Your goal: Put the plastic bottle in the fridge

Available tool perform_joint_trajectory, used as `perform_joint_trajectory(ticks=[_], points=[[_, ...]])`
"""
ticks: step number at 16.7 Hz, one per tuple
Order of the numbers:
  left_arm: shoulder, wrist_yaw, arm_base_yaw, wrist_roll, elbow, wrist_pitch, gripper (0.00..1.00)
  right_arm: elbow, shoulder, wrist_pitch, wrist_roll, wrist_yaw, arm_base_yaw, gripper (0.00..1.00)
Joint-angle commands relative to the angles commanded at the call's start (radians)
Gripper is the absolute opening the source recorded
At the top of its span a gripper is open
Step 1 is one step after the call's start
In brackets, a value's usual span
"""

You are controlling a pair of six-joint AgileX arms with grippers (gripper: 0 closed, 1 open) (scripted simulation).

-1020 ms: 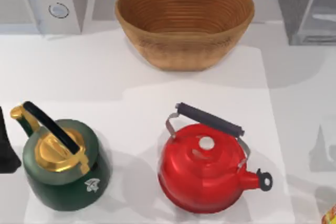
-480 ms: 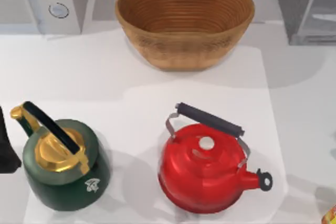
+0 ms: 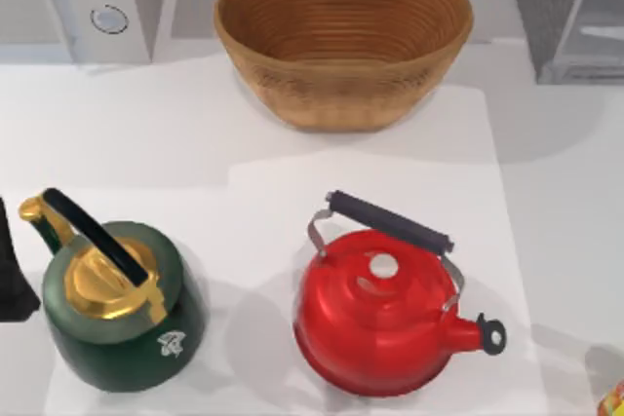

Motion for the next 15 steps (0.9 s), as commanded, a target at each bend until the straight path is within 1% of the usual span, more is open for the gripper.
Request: perform_joint_trajectory(ticks=[3,6,8,11,15], points=[[0.0,0.0,0.0,0.0,0.0,0.0,1.0,0.048,0.206,-0.091,-0.207,-0.177,-0.079,1.0],[0.0,0.0,0.0,0.0,0.0,0.0,1.0,0.074,0.321,-0.152,-0.321,-0.291,-0.131,1.0],[0.0,0.0,0.0,0.0,0.0,0.0,1.0,0.079,0.35,-0.167,-0.347,-0.32,-0.146,1.0],[0.0,0.0,0.0,0.0,0.0,0.0,1.0,0.079,0.35,-0.167,-0.347,-0.32,-0.146,1.0],[0.0,0.0,0.0,0.0,0.0,0.0,1.0,0.062,0.339,-0.131,-0.312,-0.322,-0.132,1.0]])
